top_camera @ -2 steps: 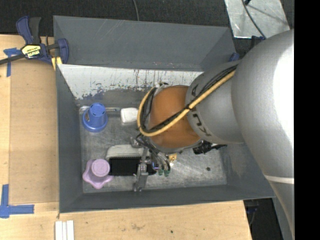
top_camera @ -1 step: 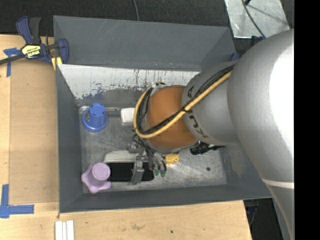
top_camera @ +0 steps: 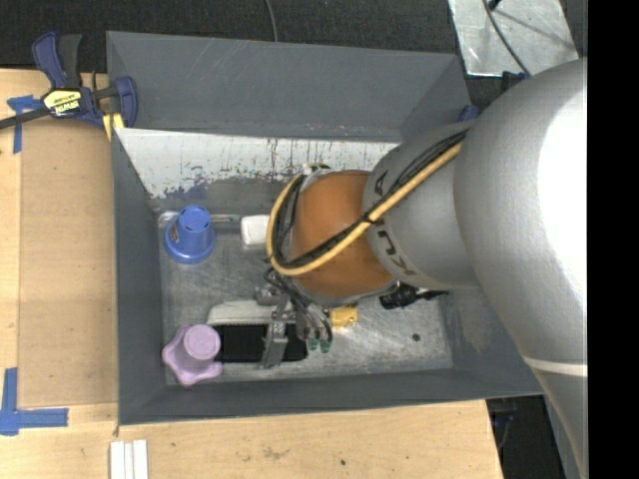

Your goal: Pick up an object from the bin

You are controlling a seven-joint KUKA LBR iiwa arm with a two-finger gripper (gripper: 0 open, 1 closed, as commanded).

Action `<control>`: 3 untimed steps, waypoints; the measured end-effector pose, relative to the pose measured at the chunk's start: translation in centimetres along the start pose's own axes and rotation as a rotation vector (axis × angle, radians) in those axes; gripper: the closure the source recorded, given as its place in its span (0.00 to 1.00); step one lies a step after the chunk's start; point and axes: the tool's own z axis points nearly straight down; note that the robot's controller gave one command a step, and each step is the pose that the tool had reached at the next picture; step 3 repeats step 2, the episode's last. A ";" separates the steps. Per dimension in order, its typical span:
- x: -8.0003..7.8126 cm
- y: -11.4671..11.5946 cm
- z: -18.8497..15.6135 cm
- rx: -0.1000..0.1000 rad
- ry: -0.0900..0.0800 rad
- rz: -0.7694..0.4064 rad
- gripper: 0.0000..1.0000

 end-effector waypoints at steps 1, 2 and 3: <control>0.0 0.0 -0.3 0.001 0.003 0.000 1.00; 0.2 -0.1 -1.1 0.004 0.015 -0.001 1.00; 0.2 -0.1 -1.1 0.004 0.015 -0.001 1.00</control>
Offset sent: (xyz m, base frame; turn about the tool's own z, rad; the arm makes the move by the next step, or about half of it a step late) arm 0.0000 0.0001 0.0345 0.0000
